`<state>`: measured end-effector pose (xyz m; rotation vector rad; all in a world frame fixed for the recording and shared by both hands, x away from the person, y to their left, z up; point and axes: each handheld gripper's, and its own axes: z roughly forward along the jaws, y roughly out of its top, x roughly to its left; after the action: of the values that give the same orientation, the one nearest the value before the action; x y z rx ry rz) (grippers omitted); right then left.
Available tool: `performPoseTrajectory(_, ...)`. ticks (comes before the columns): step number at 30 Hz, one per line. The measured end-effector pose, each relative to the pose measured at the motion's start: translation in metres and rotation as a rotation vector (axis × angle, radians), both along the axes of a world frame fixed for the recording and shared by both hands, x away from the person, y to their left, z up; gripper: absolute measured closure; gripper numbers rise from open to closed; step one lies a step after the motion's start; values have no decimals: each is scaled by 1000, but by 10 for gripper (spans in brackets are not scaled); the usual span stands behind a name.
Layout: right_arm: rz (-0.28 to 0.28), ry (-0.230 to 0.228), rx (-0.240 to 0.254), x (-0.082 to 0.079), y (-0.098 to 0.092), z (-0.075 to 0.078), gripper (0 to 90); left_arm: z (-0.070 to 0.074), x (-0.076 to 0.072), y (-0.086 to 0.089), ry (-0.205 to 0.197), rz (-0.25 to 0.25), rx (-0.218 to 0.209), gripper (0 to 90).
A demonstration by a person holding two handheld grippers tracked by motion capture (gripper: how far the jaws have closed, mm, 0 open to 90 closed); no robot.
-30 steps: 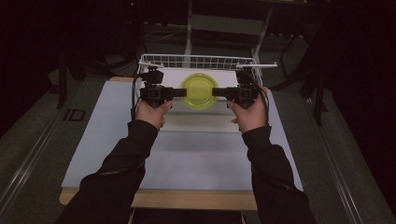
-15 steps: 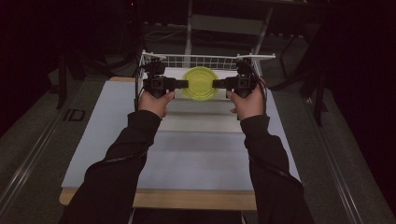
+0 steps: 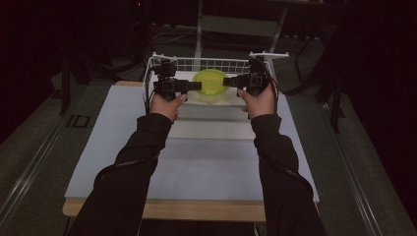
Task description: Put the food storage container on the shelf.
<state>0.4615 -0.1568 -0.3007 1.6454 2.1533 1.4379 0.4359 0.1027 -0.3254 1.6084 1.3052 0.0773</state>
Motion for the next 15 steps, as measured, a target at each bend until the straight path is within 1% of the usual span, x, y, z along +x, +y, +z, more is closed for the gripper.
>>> performPoseTrajectory(2, 0, -7, -2, 0, 0, 1, 631, -1, 0, 0, -2, 5, 4, 509)
performPoseTrajectory(3, -1, -13, -6, 0, 0, 2, 605, -1, 0, 0, 0, 2, 1, 506)
performPoseTrajectory(4, -4, -20, -12, 0, -1, 3, 590, 0, -1, 0, -5, 10, 1, 497)
performPoseTrajectory(5, -10, -25, -11, -1, -2, 4, 587, 1, -2, 1, -17, 14, -3, 484)
performPoseTrajectory(6, -8, -31, -10, -2, -3, 5, 564, 2, -2, 1, -29, 9, -11, 481)
performPoseTrajectory(7, -6, -33, -16, -2, -4, 5, 548, 3, -3, 2, -32, 12, -8, 479)
performPoseTrajectory(9, -9, -24, -20, -4, -5, 6, 544, 4, -3, 3, -25, 16, -8, 469)
performPoseTrajectory(11, -12, -24, -15, -6, -6, 6, 542, 5, -5, 4, -31, 31, 7, 457)
performPoseTrajectory(12, -10, -25, -10, -8, -7, 7, 539, 5, -6, 6, -32, 35, 1, 456)
performPoseTrajectory(14, 0, -33, -12, -12, -7, 7, 540, 7, -8, 9, -37, 40, 9, 441)
performPoseTrajectory(15, 11, -35, -10, -14, -7, 7, 541, 8, -11, 11, -49, 53, 17, 433)
